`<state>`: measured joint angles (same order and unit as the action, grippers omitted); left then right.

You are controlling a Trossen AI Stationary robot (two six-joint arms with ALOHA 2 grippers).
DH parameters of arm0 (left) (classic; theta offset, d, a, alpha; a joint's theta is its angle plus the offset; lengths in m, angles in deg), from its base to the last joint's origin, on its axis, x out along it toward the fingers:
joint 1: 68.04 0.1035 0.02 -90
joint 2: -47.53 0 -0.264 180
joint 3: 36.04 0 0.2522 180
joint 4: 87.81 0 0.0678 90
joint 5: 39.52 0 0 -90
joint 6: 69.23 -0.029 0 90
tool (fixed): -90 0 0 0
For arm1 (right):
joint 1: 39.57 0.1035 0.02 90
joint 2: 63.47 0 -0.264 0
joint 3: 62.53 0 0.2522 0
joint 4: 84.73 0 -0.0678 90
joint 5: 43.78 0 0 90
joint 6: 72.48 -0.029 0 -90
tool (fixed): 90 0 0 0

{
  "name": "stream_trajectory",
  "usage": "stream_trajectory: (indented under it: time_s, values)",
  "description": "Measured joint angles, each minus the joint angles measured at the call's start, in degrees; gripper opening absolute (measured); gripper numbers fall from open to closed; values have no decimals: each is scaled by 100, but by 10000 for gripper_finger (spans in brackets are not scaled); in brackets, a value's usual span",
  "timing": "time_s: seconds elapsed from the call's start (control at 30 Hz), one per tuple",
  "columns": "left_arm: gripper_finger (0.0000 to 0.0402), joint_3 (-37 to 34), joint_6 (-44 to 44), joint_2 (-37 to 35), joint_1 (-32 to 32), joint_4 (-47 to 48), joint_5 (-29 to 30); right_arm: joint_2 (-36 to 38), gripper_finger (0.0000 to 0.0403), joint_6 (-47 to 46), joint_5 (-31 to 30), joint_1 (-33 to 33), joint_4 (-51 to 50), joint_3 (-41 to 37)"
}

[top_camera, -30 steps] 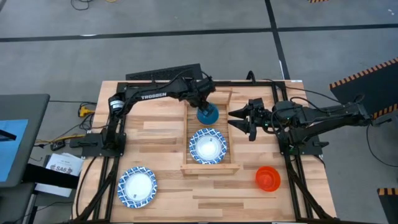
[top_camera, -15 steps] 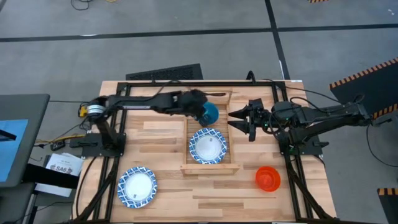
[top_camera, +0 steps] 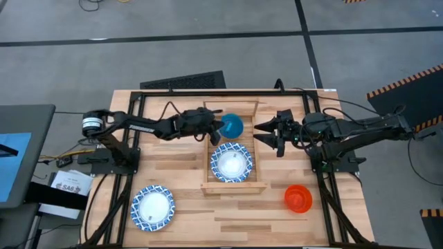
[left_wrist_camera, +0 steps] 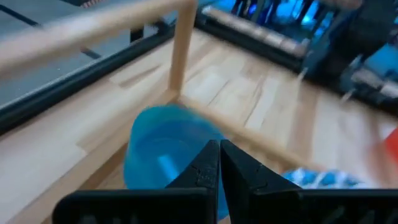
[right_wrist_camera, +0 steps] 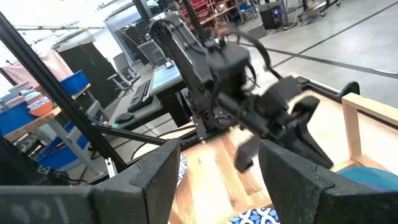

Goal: Place and stack bowls onto a shelf
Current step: Stack the blue bowl on top of the violet bowl on the shelf

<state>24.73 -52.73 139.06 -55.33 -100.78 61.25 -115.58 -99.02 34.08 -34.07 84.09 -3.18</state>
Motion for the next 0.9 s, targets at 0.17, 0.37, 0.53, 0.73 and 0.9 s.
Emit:
stream_trajectory:
  time_s: [0.17, 0.37, 0.53, 0.73, 0.9]
  values:
    - [0, -30, -475, 315, 27, -476, 23, 0, 244, -13, -9, -2, 21, 0]
    - [0, 18, -638, 486, 131, -494, 235, 0, 244, -61, -13, -1, 21, 0]
    - [0, 9, -532, 513, 241, -464, 411, -23, 244, -197, -20, 0, 25, 0]
    - [0, 9, -547, 529, 270, -378, 502, -81, 244, -208, -20, 0, 34, 0]
    - [0, 9, -422, 529, 289, -234, 487, -79, 244, -208, -20, 0, 31, 0]
